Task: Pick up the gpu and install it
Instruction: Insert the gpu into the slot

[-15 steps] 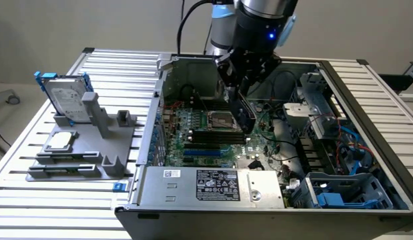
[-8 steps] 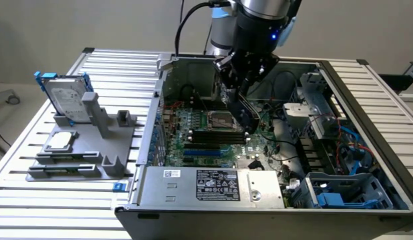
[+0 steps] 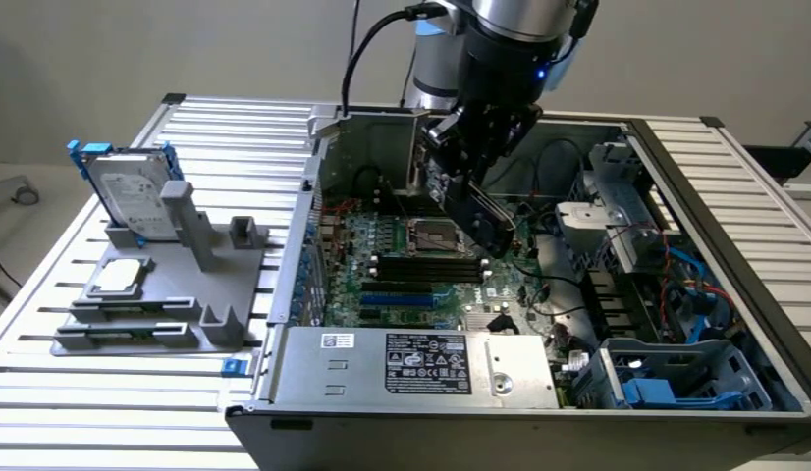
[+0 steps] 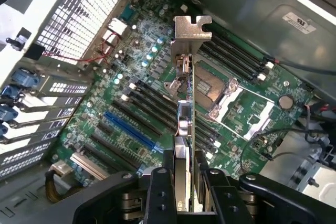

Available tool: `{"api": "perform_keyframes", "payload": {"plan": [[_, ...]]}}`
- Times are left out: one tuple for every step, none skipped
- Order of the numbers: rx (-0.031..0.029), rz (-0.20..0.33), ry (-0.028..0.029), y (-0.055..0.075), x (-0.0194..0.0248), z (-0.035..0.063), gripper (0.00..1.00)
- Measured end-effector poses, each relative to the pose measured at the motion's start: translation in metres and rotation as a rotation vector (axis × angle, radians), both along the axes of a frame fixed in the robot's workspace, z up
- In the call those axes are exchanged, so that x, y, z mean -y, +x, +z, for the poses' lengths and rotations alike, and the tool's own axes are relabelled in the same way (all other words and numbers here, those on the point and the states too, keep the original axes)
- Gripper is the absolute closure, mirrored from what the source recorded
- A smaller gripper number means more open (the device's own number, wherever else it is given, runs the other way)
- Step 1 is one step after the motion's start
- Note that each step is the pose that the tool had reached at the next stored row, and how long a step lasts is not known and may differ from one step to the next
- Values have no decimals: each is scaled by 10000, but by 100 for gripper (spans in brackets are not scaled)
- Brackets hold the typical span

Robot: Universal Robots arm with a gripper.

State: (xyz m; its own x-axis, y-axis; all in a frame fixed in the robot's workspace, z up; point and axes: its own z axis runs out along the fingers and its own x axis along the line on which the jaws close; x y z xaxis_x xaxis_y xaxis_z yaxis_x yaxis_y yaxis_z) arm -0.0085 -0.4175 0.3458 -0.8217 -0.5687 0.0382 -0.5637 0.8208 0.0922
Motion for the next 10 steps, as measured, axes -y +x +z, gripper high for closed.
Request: {"api": "perform_keyframes", "payload": {"plan": [[0, 154, 69, 0, 0, -2, 73], [0, 307, 137, 0, 0, -5, 73], [0, 464, 203, 0, 0, -8, 73], [0, 619, 267, 0, 0, -11, 73], [-1, 784, 319, -1, 0, -13, 73], [-2, 966, 350, 0, -1, -17, 73], [-5, 1147, 368, 0, -1, -20, 73], [-8, 1326, 379, 0, -1, -22, 73], [-10, 1512, 389, 0, 0, -26, 73], [-14, 1691, 394, -1, 0, -30, 73]]}}
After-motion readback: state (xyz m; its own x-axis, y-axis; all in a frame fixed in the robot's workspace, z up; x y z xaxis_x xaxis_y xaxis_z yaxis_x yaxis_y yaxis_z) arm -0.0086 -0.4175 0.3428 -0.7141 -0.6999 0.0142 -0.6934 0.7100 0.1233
